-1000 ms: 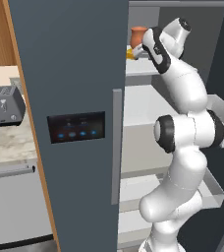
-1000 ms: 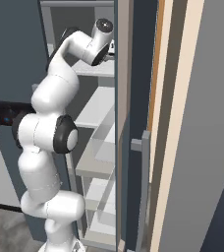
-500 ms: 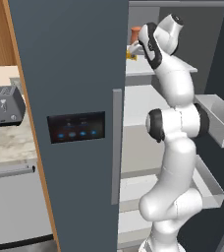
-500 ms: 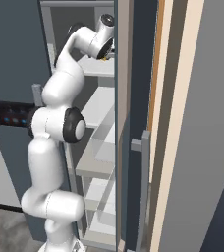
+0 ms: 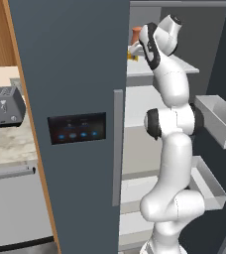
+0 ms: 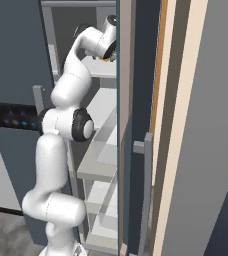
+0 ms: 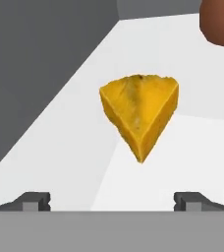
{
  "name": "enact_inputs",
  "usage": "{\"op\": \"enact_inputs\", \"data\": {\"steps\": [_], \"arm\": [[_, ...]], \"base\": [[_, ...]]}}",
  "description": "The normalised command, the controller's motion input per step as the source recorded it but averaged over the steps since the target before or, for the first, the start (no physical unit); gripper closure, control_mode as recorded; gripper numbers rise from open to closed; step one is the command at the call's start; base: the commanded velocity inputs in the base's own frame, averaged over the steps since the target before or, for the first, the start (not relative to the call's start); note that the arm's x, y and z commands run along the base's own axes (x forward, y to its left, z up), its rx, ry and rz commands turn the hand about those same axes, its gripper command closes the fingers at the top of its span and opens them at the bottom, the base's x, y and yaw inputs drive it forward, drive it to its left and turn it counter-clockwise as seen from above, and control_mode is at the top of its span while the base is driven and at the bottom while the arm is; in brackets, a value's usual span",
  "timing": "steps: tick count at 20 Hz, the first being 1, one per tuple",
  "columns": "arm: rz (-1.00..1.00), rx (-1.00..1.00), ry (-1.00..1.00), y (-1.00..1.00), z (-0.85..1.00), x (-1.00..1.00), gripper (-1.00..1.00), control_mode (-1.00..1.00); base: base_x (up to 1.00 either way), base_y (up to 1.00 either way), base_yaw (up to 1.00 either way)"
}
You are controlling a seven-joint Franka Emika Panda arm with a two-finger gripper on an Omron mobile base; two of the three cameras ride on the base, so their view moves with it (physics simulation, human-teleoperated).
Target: Pick the cheese from the fridge and the cheese grater from the cabinet and place them next to the salad bowl.
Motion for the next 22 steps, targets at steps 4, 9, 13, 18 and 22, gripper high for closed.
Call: {"op": "enact_inputs", "data": {"steps": [4,9,13,18,22], "arm": [[0.00,-0.01,-0.02,0.00,-0.21,0.25,-1.00,-1.00],[0.00,-0.01,-0.05,0.01,-0.14,0.33,-1.00,-1.00],[0.00,0.00,-0.02,0.00,-0.05,0.42,-1.00,-1.00],[0.00,0.00,0.00,0.07,-0.06,0.39,-1.00,-1.00],[0.00,0.00,0.00,0.09,-0.04,0.41,-1.00,-1.00]], "base": [[0.00,0.00,0.00],[0.00,0.00,0.00],[0.00,0.00,0.00],[0.00,0.00,0.00],[0.00,0.00,0.00]]}}
